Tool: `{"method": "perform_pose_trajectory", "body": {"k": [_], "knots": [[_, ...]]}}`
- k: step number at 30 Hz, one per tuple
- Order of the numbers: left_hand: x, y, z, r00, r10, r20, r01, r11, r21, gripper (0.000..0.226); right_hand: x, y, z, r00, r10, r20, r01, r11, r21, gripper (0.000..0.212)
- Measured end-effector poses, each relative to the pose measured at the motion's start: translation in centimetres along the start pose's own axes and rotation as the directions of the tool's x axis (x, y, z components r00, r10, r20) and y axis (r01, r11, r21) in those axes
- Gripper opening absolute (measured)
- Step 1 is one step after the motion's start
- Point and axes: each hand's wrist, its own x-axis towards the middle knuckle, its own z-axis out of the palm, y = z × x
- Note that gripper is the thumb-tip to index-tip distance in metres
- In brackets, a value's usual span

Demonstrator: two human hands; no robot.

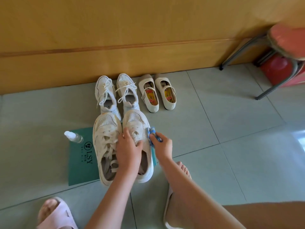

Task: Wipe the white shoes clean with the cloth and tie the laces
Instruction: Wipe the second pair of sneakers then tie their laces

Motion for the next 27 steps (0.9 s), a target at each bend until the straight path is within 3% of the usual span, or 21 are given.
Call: {"method": "perform_pose_trajectory", "body": {"k": [10,15,17,22,27], "knots": [[0.2,-0.2,0.1,1.0,-0.012,0.022,0.012,1.0,-0.008,0.069,-7.3,3.5,-1.9,0.998,0.06,-0.004,-0.059,0.998,0.037,0.018],[0.1,0.0,0.0,1.0,-0.011,0.027,0.011,1.0,-0.014,0.069,-10.8,4.3,-2.6,0.996,0.084,0.02,-0.083,0.996,-0.037,0.02],[0.1,0.0,-0.1,1.0,-0.004,0.031,0.005,1.0,-0.018,0.07,-11.5,3.8,-3.3,0.995,0.091,0.044,-0.093,0.995,0.038,0.013],[-0.4,0.0,-0.4,0.999,0.006,0.053,-0.007,1.0,0.021,0.073,-7.8,0.8,-2.8,0.997,-0.016,-0.075,0.023,0.996,0.088,0.013],[-1.4,0.0,-0.4,0.999,0.019,0.05,-0.021,0.999,0.049,0.068,-6.7,1.1,-0.6,0.998,-0.045,-0.046,0.041,0.995,-0.093,0.019]]}}
